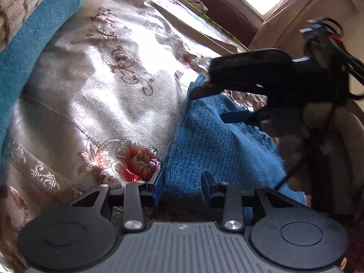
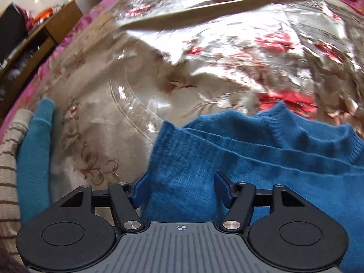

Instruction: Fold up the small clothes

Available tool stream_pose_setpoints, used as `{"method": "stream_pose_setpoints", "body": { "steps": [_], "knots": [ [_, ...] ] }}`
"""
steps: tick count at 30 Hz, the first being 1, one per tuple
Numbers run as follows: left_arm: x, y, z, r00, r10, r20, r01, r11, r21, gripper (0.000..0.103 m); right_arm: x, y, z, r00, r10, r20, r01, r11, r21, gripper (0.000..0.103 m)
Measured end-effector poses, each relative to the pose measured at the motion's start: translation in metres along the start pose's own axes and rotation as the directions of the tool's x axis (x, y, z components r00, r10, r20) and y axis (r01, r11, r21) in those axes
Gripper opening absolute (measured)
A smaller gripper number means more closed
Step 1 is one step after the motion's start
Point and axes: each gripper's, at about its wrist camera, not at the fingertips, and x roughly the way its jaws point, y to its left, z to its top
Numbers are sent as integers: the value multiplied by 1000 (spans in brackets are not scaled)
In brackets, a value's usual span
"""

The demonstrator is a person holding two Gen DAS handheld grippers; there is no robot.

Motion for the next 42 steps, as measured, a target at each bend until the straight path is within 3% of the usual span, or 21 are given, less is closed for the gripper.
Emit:
{"method": "stream_pose_setpoints", "body": {
  "steps": [4,9,12,15,23,30,33,35,38,42],
  "knots": [
    [0,5,2,1000,-25,-11,24,999,-30,40,21,28,6,995,-95,-34,91,990,-104,75],
    [-5,5,2,1000,-22,-10,22,1000,-22,42,36,38,3,981,-191,-45,179,964,-195,73],
    [-11,3,2,1000,-19,11,19,1000,-16,44,34,38,3,973,-225,-43,210,951,-226,56],
    [-18,0,-1,999,-8,46,8,1000,1,53,31,36,4,969,-242,-50,222,941,-254,40],
    [-19,-12,-4,993,55,106,-63,995,75,71,11,26,3,984,-172,-42,158,962,-222,17],
    [-2,-17,-10,995,60,77,-70,990,127,73,-15,3,-1,997,-71,-22,67,985,-158,14],
    [0,-20,-12,994,66,92,-79,986,146,64,-23,-6,-4,999,-37,-12,36,991,-133,14],
    [0,-23,-13,995,58,87,-71,984,163,46,-28,-13,-6,1000,-13,-7,12,994,-111,14],
    [2,-23,-14,997,39,74,-51,984,168,32,-36,-21,-8,1000,13,3,-13,996,-88,14],
    [-3,-27,-15,997,-6,82,-9,984,179,28,-48,-31,-9,999,36,15,-35,997,-67,14]
  ]
}}
